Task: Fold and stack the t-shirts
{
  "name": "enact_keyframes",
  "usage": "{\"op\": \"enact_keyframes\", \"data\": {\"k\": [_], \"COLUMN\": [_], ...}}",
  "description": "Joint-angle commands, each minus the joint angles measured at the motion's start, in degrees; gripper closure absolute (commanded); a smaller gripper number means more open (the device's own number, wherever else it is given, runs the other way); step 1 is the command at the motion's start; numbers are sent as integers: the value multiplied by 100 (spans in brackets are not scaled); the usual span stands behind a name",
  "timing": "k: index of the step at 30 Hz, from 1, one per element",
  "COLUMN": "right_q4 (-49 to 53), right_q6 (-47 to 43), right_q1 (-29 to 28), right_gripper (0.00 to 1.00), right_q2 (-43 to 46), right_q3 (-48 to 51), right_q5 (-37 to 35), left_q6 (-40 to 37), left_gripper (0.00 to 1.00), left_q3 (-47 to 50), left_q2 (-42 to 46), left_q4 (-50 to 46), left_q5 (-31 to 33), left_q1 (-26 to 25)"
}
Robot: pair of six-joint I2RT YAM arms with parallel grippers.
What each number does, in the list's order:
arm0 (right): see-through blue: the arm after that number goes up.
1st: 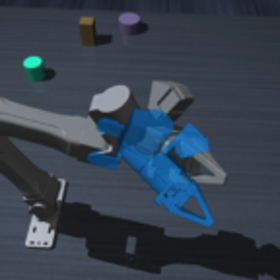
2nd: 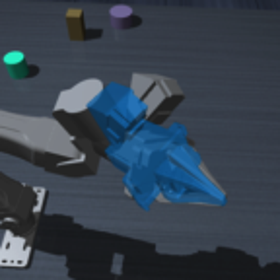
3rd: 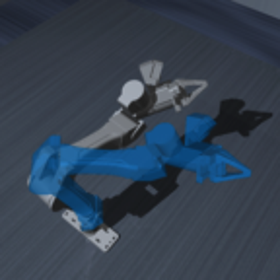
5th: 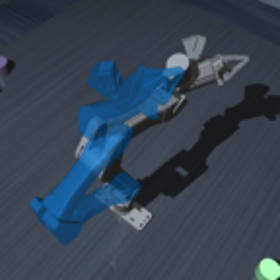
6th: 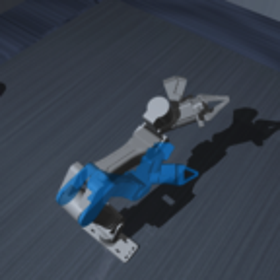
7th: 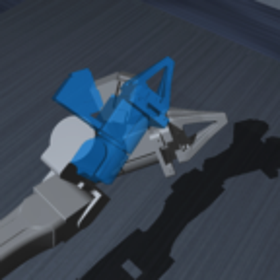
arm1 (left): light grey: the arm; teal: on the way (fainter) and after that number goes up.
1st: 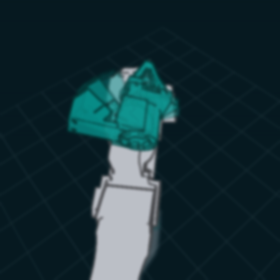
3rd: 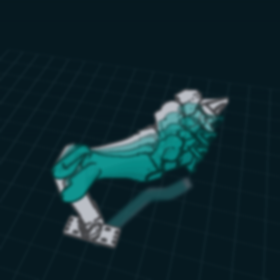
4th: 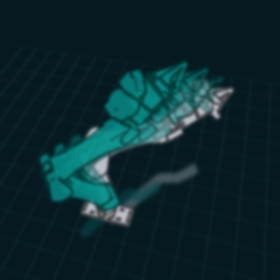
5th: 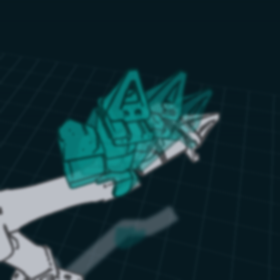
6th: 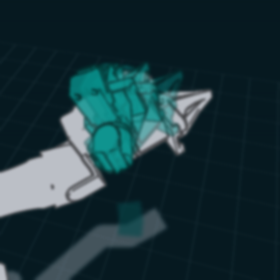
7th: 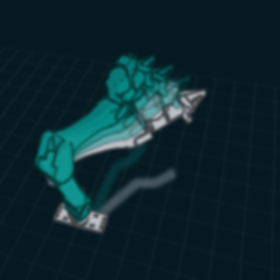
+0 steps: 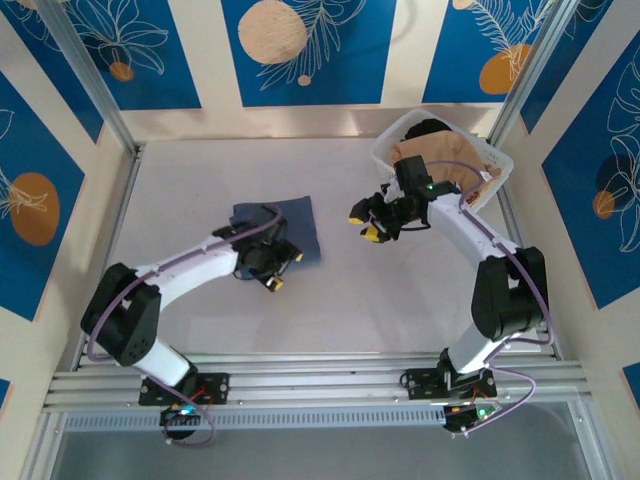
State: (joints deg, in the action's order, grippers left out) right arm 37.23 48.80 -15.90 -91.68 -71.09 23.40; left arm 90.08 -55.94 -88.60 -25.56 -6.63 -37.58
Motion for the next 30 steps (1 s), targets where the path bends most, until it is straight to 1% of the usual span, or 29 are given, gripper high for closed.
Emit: {"op": "enact_keyframes", "data": {"k": [1,3,7,10,13,14,17,19,22,23,25,26,27,28,29,30], "right_q4": [19,39,29,21,29,23,21,37,86,112,150,161,176,181,190,197], "right_q6": [-90,-122,-140,-99,-62,-53,-8,11,21,21,15,12,9,6,13,15], "right_q1": [6,12,26,43,59,57,60,52,63,67,76,78,86,87,83,87], "right_gripper": [49,49,48,48,49,49,49,49,49,49,49,49,49,49,50,49], "right_q2": [278,354,464,518,554,563,572,572,589,597,620,631,642,650,651,651], "right_q3": [207,278,367,419,429,434,447,439,429,421,420,420,420,420,420,420], "right_q5": [435,449,464,474,443,436,414,387,346,324,298,281,266,253,249,241], "left_q6": [1732,1979,2256,2572,2764,2769,2672,2423,1662,1339,708,279,-203,-573,-1004,-1341], "left_gripper": [27,26,27,32,34,36,47,50,51,51,52,52,52,54,55,55], "left_q3": [72,55,135,220,383,417,457,458,282,169,-12,-150,-417,-722,-1077,-1328], "left_q2": [-180,-420,-729,-951,-1061,-1110,-1240,-1303,-1416,-1473,-1604,-1712,-1877,-2062,-2241,-2375], "left_q4": [1193,1438,1938,2132,2295,2346,2391,2381,2077,1888,1814,1876,1744,1426,1023,817], "left_q5": [788,822,1118,1102,1257,1278,1181,1096,720,575,304,151,-67,-273,-387,-417], "left_q1": [-106,-131,-153,-148,-80,-21,283,600,1300,1557,2063,2318,2596,2834,3056,3271]}}
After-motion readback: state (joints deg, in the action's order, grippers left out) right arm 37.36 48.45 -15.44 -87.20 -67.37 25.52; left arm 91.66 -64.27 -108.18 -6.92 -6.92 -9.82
